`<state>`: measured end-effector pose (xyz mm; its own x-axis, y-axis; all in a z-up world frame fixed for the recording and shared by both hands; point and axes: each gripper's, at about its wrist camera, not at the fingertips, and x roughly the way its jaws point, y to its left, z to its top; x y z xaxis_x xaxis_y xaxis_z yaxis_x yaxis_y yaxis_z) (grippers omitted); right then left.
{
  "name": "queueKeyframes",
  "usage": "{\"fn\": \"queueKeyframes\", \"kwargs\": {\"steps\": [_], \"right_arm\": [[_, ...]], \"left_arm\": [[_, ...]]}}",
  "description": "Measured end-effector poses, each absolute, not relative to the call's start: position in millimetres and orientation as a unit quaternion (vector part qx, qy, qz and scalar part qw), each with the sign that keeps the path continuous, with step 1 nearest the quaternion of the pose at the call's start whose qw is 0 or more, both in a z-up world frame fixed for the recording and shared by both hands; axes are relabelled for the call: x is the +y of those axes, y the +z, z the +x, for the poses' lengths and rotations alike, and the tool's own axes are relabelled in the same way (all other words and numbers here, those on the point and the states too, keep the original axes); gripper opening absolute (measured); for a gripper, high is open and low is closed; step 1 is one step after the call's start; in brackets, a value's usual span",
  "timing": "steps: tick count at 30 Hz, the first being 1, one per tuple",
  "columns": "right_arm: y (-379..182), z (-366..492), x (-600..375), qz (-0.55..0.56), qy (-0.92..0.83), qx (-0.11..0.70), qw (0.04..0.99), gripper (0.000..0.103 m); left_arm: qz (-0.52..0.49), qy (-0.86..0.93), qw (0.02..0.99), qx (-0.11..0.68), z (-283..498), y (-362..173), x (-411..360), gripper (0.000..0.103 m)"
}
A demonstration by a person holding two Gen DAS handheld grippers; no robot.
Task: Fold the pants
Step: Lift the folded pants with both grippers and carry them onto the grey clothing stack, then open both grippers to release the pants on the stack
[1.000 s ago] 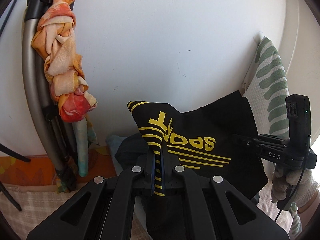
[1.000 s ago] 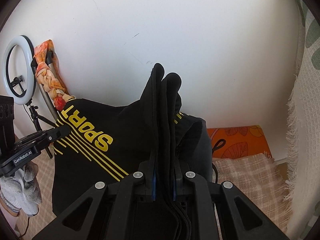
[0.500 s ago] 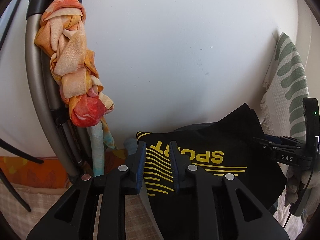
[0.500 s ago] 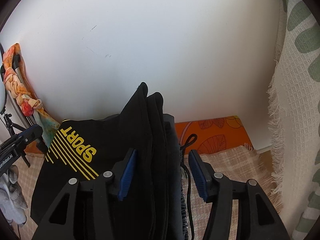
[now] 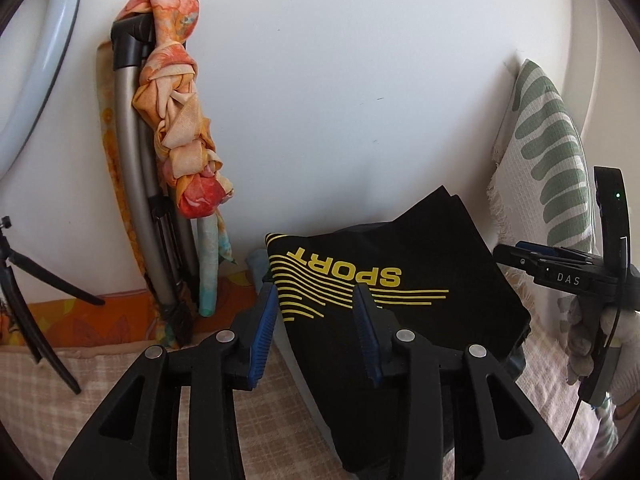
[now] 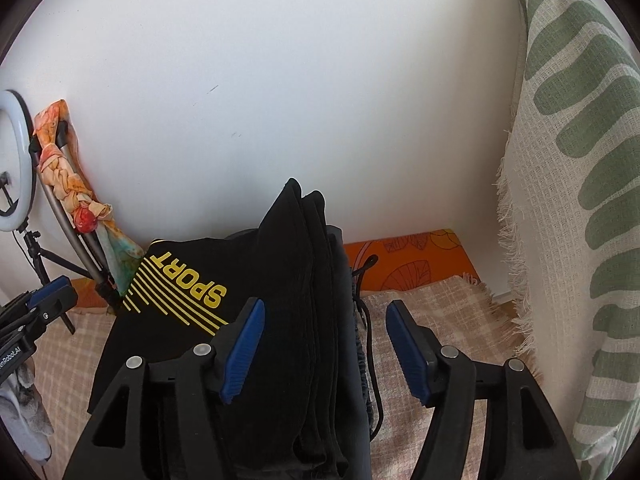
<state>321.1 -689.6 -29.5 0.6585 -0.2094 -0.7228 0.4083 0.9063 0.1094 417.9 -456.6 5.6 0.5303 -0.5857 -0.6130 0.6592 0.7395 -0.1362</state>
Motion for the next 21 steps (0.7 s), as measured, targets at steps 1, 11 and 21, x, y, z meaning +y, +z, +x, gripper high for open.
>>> {"fn": "queueKeyframes", "kwargs": {"steps": [1, 11, 21], "right_arm": [[-24.7, 315.6, -683.9, 0.129, -0.168, 0.374, 0.903, 0.068], [11.7, 250.7, -628.4, 0.105, -0.157, 0.355, 0.915, 0.073], [44.5, 185.9, -571.2, 0.089, -0.171, 0.338, 0.921, 0.086]], "left_arm": [[0.056, -0.358, 0.874, 0.324, 412.2, 9.5, -452.9, 0.042], [0.046, -0.375, 0.872, 0.312, 346.6, 38.7, -422.9, 0.056], [0.027, -0.374, 0.873, 0.312, 285.4, 52.3, -382.6, 0.068]]}}
